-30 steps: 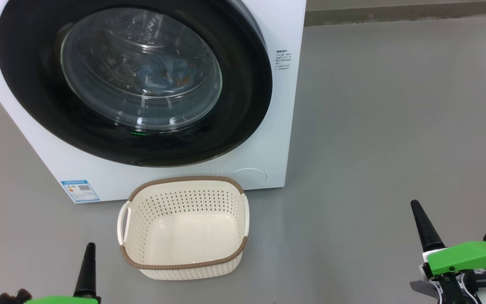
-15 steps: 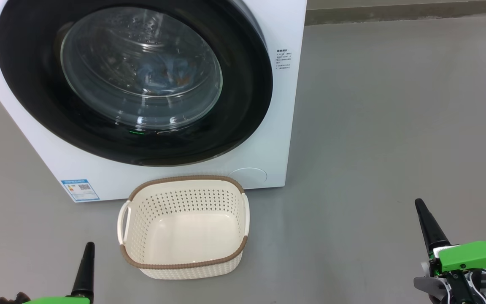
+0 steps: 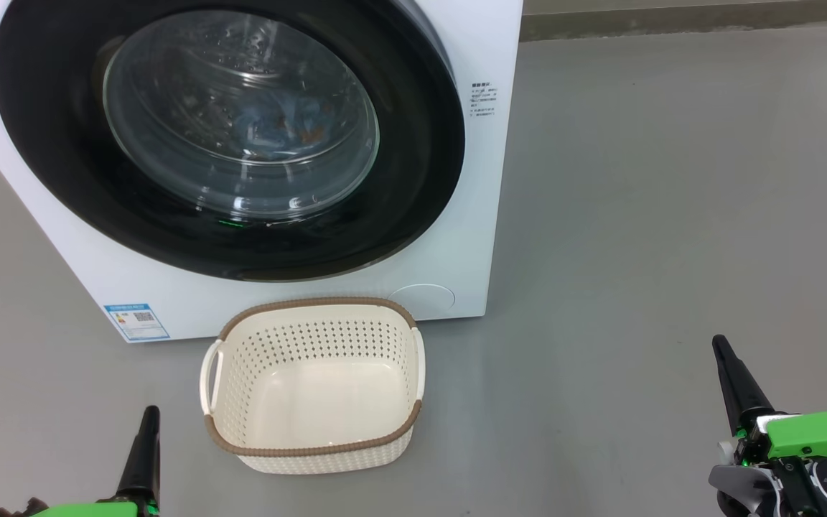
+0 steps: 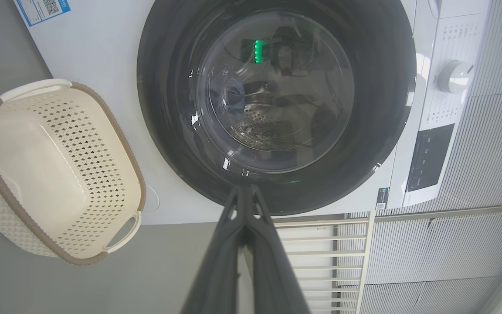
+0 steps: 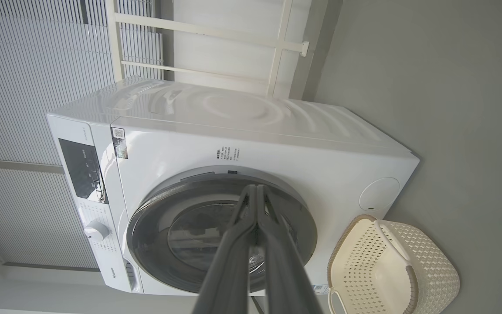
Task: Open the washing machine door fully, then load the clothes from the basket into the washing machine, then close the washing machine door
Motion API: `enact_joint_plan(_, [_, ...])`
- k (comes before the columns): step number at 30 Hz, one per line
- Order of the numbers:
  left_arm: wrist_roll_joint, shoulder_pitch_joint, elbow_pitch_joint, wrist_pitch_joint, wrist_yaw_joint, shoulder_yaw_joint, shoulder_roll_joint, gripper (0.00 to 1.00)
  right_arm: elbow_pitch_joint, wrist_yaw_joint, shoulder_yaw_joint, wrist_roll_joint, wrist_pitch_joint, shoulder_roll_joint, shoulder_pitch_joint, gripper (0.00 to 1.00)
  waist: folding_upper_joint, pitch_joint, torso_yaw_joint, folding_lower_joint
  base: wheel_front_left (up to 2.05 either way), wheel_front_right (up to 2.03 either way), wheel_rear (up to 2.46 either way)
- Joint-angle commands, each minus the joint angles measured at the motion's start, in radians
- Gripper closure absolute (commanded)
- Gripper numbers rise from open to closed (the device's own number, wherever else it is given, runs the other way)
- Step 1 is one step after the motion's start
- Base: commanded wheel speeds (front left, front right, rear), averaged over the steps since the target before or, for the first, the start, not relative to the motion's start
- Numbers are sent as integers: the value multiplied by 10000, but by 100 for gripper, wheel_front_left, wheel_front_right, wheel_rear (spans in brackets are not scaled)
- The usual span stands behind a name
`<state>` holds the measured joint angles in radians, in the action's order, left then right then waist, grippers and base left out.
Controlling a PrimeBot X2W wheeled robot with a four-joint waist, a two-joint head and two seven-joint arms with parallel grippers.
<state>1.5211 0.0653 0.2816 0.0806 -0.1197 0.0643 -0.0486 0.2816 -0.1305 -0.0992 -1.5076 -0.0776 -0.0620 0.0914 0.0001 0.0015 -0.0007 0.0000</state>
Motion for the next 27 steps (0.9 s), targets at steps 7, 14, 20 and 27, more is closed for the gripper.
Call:
enact_joint_plan(7, [698, 424, -350, 268, -102, 459, -35, 100, -358, -3, -60, -837, -270, 59, 165, 100, -1, 12, 6, 0, 0, 0, 0])
enact_joint_plan(14, [872, 428, -361, 329, -109, 499, -16, 100, -370, -2, -119, -1031, -335, 92, 162, 100, -1, 16, 7, 0, 0, 0, 0])
enact_joint_plan(20, [872, 428, -361, 329, -109, 499, -16, 100, -370, -2, -122, -1029, -338, 94, 163, 100, -1, 16, 7, 0, 0, 0, 0])
enact_joint_plan(27, [873, 428, -362, 329, -109, 498, -16, 100, -369, -2, -126, -1026, -340, 97, 163, 100, -1, 16, 7, 0, 0, 0, 0])
